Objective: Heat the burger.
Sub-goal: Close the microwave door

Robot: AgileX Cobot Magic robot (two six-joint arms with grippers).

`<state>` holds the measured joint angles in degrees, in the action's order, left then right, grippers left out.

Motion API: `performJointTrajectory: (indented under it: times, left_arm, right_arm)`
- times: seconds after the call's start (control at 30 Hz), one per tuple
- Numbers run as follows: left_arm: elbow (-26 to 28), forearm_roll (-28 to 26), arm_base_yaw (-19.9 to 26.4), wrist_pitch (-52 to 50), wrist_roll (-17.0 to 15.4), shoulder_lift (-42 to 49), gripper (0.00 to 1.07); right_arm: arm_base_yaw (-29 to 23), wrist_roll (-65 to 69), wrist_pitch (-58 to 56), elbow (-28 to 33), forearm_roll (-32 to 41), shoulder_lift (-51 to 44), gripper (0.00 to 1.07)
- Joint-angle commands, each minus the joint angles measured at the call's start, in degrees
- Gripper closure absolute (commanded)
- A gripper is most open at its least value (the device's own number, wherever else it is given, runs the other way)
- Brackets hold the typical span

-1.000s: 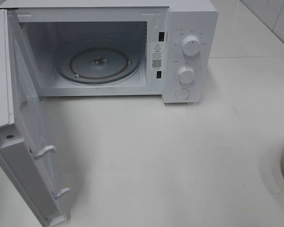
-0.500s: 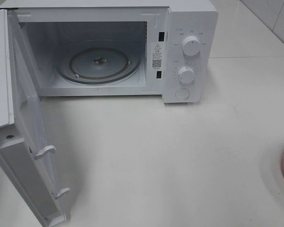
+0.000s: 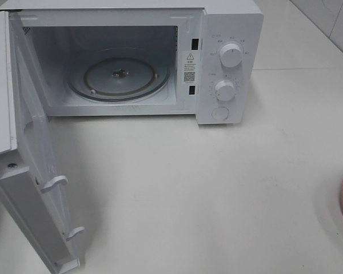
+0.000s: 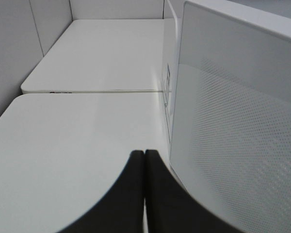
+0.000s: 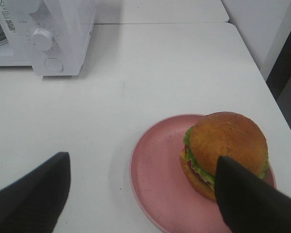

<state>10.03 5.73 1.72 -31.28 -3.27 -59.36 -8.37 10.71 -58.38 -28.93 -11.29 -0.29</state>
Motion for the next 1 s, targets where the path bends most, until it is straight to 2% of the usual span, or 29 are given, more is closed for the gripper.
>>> performJointTrajectory:
  times: [0.03, 0.07, 0.17, 0.23, 0.43, 0.73, 1.0]
  left_arm:
    - [-0.1, 3.6, 0.2, -6.4, -3.3, -5.8, 1.07]
    - [-0.1, 5.3, -0.1, -8.1, -5.2, -7.7, 1.07]
    - [0.1, 7.6, -1.4, -10.8, -6.2, -9.9, 1.07]
    - [0.3, 8.0, -2.1, -10.8, -6.2, -10.5, 1.07]
    - [3.4, 7.7, -7.8, -11.6, -5.8, -15.6, 1.07]
    - [4.4, 7.6, -13.2, -16.6, -5.8, -21.4, 1.07]
    - [8.4, 7.4, -18.6, -18.0, -5.8, -25.8, 1.07]
  right_arm:
    - [0.4, -0.2, 0.7, 0.1, -0.2, -1.4, 0.31]
    - [0.4, -0.2, 0.7, 0.1, -0.2, -1.4, 0.31]
    - [0.4, -0.2, 0.7, 0.1, -0.2, -1.4, 0.31]
    - [0.4, -0.2, 0.7, 0.1, -0.2, -1.4, 0.31]
    - [0.4, -0.2, 0.7, 0.1, -0.2, -1.4, 0.31]
    - [0.4, -0.2, 0.7, 0.1, -0.2, -1.4, 0.31]
    - [0.4, -0.2, 0.7, 0.1, -0.2, -1.4, 0.31]
